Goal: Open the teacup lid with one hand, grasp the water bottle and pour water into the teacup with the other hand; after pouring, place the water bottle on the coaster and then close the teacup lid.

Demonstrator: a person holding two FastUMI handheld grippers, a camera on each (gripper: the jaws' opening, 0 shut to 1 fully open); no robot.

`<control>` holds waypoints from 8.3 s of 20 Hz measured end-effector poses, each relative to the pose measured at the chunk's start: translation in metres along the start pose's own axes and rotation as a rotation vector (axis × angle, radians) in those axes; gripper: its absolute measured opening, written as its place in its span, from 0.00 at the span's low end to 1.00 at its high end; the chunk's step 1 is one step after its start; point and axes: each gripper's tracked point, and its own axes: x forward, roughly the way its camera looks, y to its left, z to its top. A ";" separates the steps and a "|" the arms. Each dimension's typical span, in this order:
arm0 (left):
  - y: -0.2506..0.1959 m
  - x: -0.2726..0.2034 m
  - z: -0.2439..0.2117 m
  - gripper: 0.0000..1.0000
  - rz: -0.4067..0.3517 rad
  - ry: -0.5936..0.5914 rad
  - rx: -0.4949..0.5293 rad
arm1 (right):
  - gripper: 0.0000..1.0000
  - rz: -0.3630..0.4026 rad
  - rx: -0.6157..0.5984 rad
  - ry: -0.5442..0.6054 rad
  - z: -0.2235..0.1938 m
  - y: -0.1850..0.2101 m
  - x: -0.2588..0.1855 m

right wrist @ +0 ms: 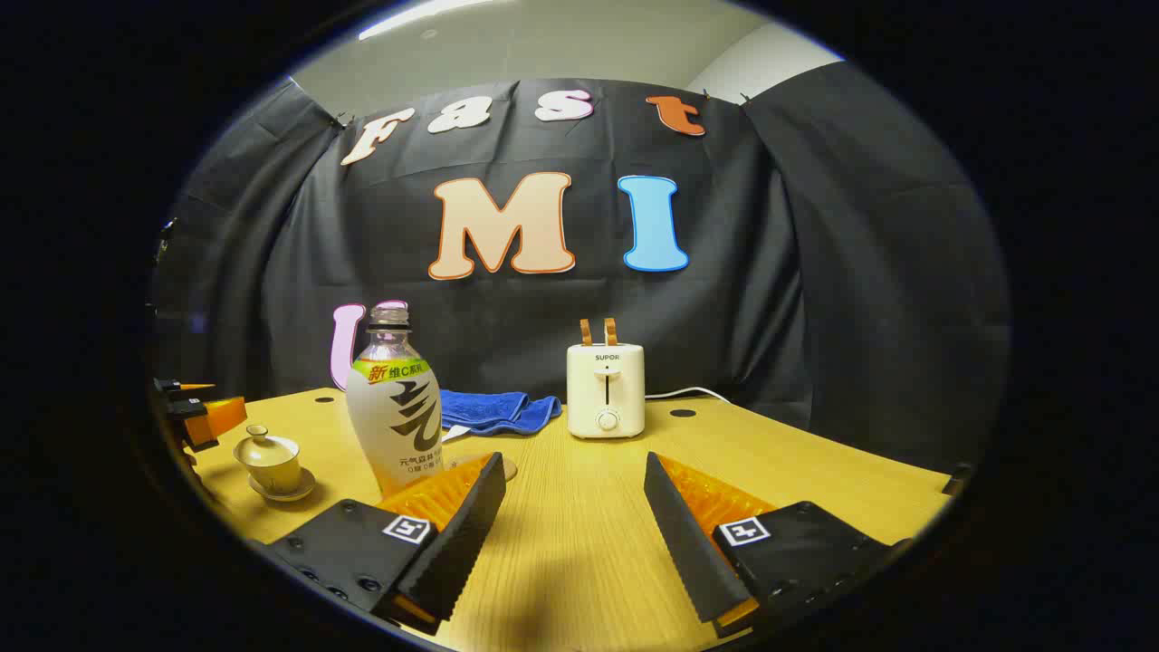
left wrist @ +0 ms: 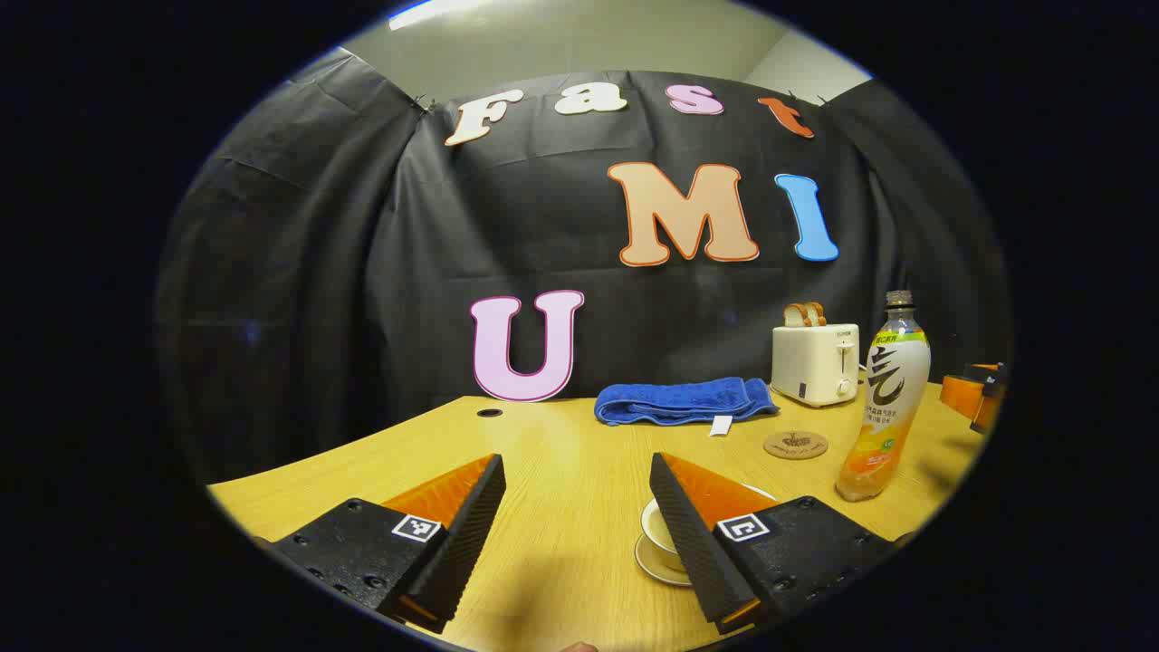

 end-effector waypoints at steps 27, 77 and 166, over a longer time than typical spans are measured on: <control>-0.015 -0.006 0.012 0.94 -0.079 -0.018 -0.012 | 0.98 0.034 0.001 -0.001 0.000 0.007 0.000; -0.017 -0.020 0.019 0.23 -0.118 0.027 0.046 | 0.98 0.255 0.009 0.011 -0.003 0.091 -0.014; 0.049 -0.023 0.032 0.23 -0.086 0.002 -0.053 | 0.70 0.493 -1.171 -0.151 -0.017 0.207 0.003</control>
